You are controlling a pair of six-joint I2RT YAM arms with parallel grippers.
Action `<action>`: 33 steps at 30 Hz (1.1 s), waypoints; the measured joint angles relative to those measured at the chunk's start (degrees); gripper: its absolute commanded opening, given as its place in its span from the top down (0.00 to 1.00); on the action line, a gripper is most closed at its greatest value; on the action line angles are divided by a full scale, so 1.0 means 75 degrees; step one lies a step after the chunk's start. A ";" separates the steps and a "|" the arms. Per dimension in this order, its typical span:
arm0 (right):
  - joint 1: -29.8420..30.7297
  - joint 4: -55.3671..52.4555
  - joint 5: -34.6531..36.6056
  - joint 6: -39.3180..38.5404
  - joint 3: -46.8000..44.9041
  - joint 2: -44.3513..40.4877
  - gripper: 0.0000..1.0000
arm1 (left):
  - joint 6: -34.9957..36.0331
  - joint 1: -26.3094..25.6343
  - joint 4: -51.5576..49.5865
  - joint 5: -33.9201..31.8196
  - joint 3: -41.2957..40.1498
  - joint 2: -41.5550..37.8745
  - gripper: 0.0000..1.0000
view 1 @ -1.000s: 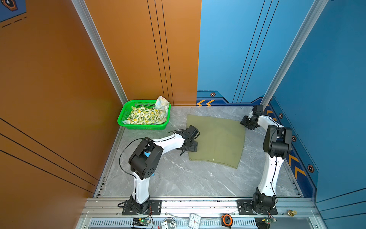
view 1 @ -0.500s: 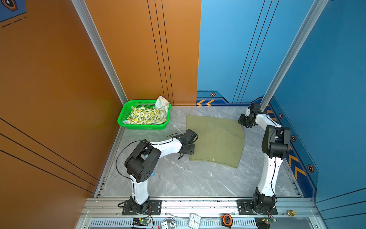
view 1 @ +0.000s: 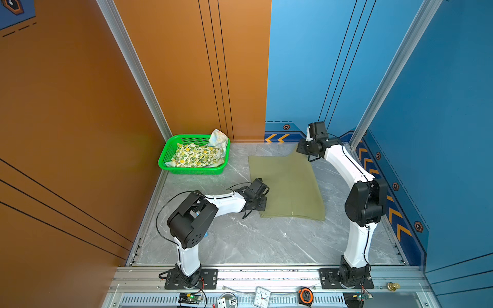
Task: Fold and stack skirts
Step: Fold the skirt at the center of the table, then rotate the skirt at the center of the table.
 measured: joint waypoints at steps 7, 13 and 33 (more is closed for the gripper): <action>0.2259 -0.0195 0.0734 0.1227 0.2416 0.1536 0.83 | -0.0003 -0.0050 0.0119 0.0082 -0.0274 -0.0210 1.00; 0.2535 -0.0364 0.0688 0.1687 0.3453 0.2632 0.27 | -0.0003 -0.0204 0.0152 0.0114 -0.0425 -0.0326 1.00; -0.1451 -0.0393 0.1256 0.1419 -0.2244 -0.2987 0.19 | -0.0041 -0.1687 -0.0796 0.0385 0.1985 0.1262 0.90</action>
